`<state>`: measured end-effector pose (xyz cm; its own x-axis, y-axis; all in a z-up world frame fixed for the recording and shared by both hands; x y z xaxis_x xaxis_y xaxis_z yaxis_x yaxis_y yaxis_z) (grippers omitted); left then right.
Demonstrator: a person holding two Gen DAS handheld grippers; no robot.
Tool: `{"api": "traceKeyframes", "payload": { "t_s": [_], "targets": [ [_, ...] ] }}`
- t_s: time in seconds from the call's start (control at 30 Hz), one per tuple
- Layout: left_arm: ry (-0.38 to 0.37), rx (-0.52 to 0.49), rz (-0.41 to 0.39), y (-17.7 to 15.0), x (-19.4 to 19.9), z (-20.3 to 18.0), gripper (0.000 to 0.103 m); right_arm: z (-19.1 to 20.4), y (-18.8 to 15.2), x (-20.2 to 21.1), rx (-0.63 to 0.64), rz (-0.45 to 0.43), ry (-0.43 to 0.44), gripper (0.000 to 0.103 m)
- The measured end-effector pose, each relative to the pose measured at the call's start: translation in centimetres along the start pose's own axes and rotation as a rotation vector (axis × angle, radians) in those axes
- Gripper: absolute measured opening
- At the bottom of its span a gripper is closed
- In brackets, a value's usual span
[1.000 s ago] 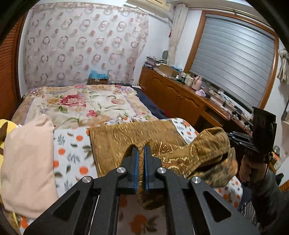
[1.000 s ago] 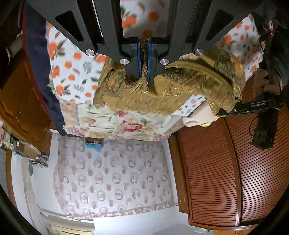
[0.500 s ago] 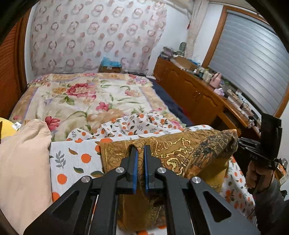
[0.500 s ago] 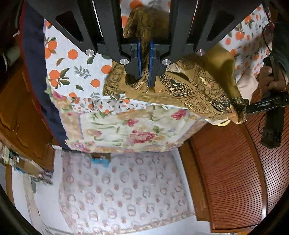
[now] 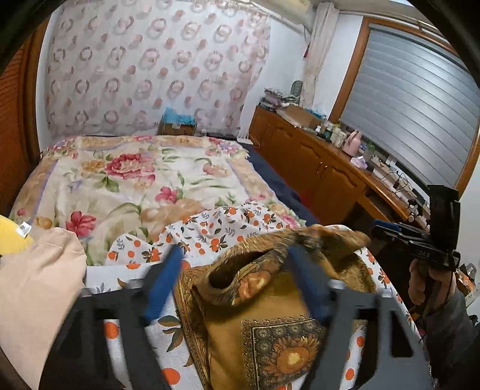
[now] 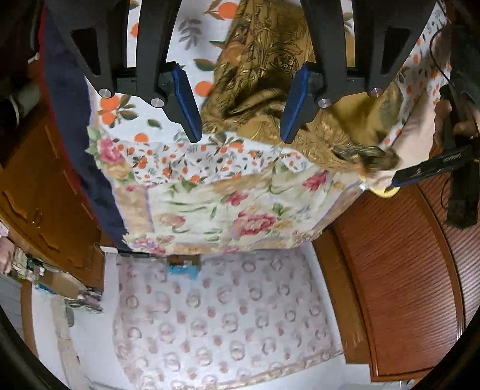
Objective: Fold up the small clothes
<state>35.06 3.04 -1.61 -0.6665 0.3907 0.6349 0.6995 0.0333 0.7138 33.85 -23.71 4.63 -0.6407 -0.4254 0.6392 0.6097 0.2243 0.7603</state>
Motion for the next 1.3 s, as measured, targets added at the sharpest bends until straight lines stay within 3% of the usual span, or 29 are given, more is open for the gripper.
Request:
{"api": "traceKeyframes", "payload": {
  "t_s": [0.23, 0.43, 0.47, 0.5, 0.53, 0.63, 0.7, 0.77, 0.83, 0.9, 1.0, 1.1, 1.3],
  "targets": [
    [0.030, -0.020, 0.068, -2.0, -1.2, 0.4, 0.082, 2.3, -2.2, -0.8, 0.109, 0.047, 0.030, 0.056],
    [0.060, -0.007, 0.158, -2.9, -4.5, 1.7, 0.082, 1.9, -0.8, -3.5, 0.141, 0.070, 0.040, 0.056],
    [0.065, -0.006, 0.163, -2.9, -4.8, 1.8, 0.082, 1.4, -0.3, -3.9, 0.136, 0.066, 0.043, 0.044],
    [0.077, -0.002, 0.168, -2.6, -5.3, 2.1, 0.082, 1.1, 0.0, -4.3, 0.130, 0.068, 0.062, 0.022],
    [0.084, 0.000, 0.168, -2.5, -5.6, 2.2, 0.082, 0.7, 0.2, -4.6, 0.121, 0.069, 0.084, 0.014],
    [0.147, 0.001, 0.141, -1.6, -6.5, 3.1, 0.082, -1.1, 0.6, -5.6, 0.071, 0.082, -0.002, 0.010],
    [0.287, 0.014, 0.147, -1.2, -7.3, 4.4, 0.082, -1.7, 0.5, -6.5, 0.041, 0.110, -0.034, 0.010],
    [0.282, 0.041, 0.144, -1.2, -7.5, 5.3, 0.082, -1.8, 0.3, -6.6, 0.042, 0.114, -0.050, 0.010],
    [0.258, 0.065, 0.155, -1.3, -7.6, 5.7, 0.082, -1.5, 0.2, -6.7, 0.052, 0.125, -0.059, 0.021],
    [0.247, 0.059, 0.155, -1.5, -7.4, 5.5, 0.082, -1.3, 0.1, -6.4, 0.055, 0.130, -0.078, 0.043],
    [0.200, 0.067, 0.157, -2.0, -7.0, 5.0, 0.082, -1.1, -0.1, -5.6, 0.042, 0.120, -0.072, 0.056],
    [0.155, 0.065, 0.170, -2.3, -7.1, 4.3, 0.082, -0.5, -0.3, -5.2, 0.027, 0.112, -0.039, 0.067],
    [0.116, 0.063, 0.229, -3.1, -8.7, 3.7, 0.081, -0.5, -1.7, -7.3, 0.024, 0.180, -0.007, 0.070]
  ]
}}
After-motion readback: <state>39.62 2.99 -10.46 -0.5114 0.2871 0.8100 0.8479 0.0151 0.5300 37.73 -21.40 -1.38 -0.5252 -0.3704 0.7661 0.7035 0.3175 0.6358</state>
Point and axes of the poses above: each gripper's, at about its wrist camera, not at the fingertips, and x roughly against the way its jaws point, z to its left, y to its top, the point moved 2 cm from there along -x, roughly the way its jaws point, and after that the axes turned 5 degrees about z, right-handed, at the moved point
